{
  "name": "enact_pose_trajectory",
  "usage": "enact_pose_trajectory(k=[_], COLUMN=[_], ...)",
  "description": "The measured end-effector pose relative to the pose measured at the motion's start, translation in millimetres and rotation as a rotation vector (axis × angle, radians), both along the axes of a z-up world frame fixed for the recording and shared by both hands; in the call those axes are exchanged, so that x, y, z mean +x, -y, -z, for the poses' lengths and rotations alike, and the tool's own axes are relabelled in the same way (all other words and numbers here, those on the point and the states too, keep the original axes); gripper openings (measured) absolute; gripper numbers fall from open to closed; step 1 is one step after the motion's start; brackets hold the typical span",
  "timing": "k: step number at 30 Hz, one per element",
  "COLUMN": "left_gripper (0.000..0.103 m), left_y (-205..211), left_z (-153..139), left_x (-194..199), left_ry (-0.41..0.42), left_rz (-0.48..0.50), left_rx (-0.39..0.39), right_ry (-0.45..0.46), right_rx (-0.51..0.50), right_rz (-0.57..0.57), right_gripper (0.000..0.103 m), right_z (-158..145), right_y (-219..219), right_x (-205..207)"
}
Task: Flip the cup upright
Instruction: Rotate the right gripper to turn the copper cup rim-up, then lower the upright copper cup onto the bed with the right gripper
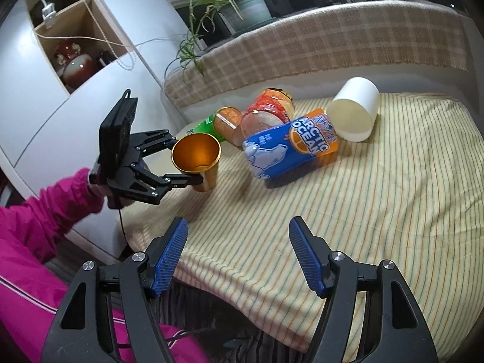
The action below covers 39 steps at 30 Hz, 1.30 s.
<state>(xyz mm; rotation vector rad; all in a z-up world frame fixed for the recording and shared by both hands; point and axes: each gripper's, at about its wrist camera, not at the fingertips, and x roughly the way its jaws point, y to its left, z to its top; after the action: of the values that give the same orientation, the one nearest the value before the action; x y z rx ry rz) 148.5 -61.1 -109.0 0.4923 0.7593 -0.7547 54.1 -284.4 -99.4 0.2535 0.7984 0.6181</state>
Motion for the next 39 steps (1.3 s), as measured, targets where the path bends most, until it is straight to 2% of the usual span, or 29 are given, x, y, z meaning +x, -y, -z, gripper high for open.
enact_pose_trajectory(k=[4, 7, 15, 19, 24, 29, 39], left_gripper=[0.071, 0.071, 0.071, 0.071, 0.071, 0.071, 0.071], left_y=[-8.9, -8.6, -7.6, -7.3, -8.3, -12.4, -14.3], left_z=[-3.9, -3.3, -2.7, -6.5, -7.9, -7.9, 3.6], left_x=[-4.6, -11.1, -16.8, -21.1, -27.0, -28.1, -19.4], left_ry=[0.013, 0.035, 0.027, 0.036, 0.050, 0.066, 0.061], left_rz=[-0.070, -0.098, -0.203, -0.289, -0.409, -0.481, -0.521], left_rx=[-0.114, -0.154, -0.281, -0.335, -0.380, -0.404, -0.424], right_ry=[0.011, 0.016, 0.048, 0.069, 0.119, 0.161, 0.195], right_rx=[0.008, 0.011, 0.021, 0.021, -0.046, -0.106, -0.193], right_rz=[-0.012, -0.019, -0.002, 0.038, 0.154, 0.253, 0.398], right_gripper=[0.069, 0.069, 0.069, 0.069, 0.069, 0.069, 0.069], right_z=[-3.1, -4.8, -11.2, -15.0, -21.8, -26.2, -25.0], right_y=[-6.0, -9.4, -14.2, -15.3, -19.7, -26.9, -33.1], right_x=[-1.0, -1.7, -5.2, -9.3, -17.1, -24.2, -31.5])
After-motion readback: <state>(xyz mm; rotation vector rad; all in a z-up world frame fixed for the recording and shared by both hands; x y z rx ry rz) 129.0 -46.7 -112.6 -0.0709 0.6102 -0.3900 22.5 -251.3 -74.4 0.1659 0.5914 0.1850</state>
